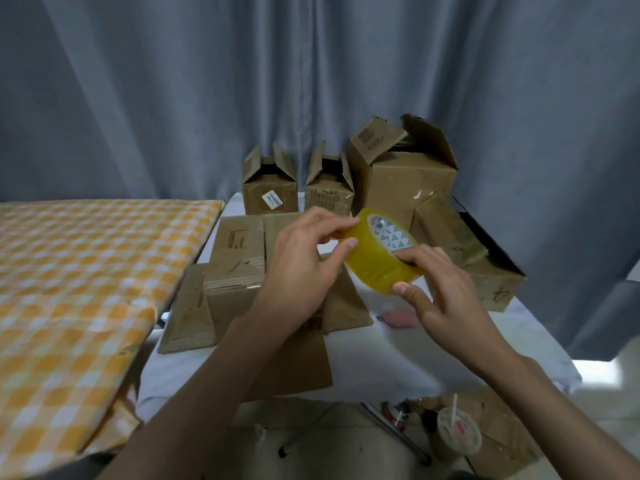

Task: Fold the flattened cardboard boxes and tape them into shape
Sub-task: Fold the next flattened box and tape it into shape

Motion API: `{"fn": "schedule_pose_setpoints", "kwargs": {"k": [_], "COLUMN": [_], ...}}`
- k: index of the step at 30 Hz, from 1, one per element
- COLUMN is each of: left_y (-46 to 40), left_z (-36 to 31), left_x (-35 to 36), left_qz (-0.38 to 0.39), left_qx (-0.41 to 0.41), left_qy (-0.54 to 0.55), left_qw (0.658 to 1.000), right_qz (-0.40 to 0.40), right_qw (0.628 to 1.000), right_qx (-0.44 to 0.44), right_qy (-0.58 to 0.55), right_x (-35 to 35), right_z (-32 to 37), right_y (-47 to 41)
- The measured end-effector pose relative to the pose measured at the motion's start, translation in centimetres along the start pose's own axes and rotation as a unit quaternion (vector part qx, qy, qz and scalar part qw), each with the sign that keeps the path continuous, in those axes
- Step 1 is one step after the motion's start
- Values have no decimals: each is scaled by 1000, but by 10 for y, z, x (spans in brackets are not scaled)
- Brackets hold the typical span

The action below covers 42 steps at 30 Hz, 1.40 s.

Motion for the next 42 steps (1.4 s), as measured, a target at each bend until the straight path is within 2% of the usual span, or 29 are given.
{"fn": "schedule_pose_setpoints", "kwargs": {"k": [4,9,13,15,17,21,27,30,32,35,39,42], "left_y": [2,2,4,5,3,2,4,7,12,19,39,65], "left_z": [-9,5,11,15,21,18,32,44,51,65,100,127], "left_x": [-2,-2,5,7,2,1,-14,-29,-38,-63,-124,-135], "left_qz": [-21,-21,-2,5,-2,33,6,-15,-17,-34,-116,-104], "left_qx": [12,-57,-87,-119,-157,-172,-220,-244,-262,-278,-308,-360], "left_qy": [10,77,57,74,146,194,206,192,185,195,208,216], "left_qw": [1000,995,995,990,977,965,953,951,947,940,921,901], "right_qz": [5,34,37,29,14,-40,28,107,121,88,23,-27], "right_qw": [1000,999,998,999,996,973,958,945,967,993,997,994], "right_qx": [0,-5,-18,21,77,155,178,182,160,70,12,8], "right_qy": [7,40,50,17,-40,-168,-223,-251,-157,-36,76,109], "right_x": [-3,-2,-4,-4,-7,-22,-10,0,1,1,-16,-24], "right_z": [1,7,23,22,15,-4,-11,-5,0,13,7,-1], "right_y": [0,2,2,4,4,6,3,-1,-4,-13,-19,-21]}}
Point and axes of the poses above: each hand's wrist, its own y-axis away from the middle knuckle, its own x-axis out of the palm, z = x × y, the point moved 9 cm from there along -y, towards the middle knuckle, and after that the axes turned 4 degrees about -x, right-handed, at the moved point
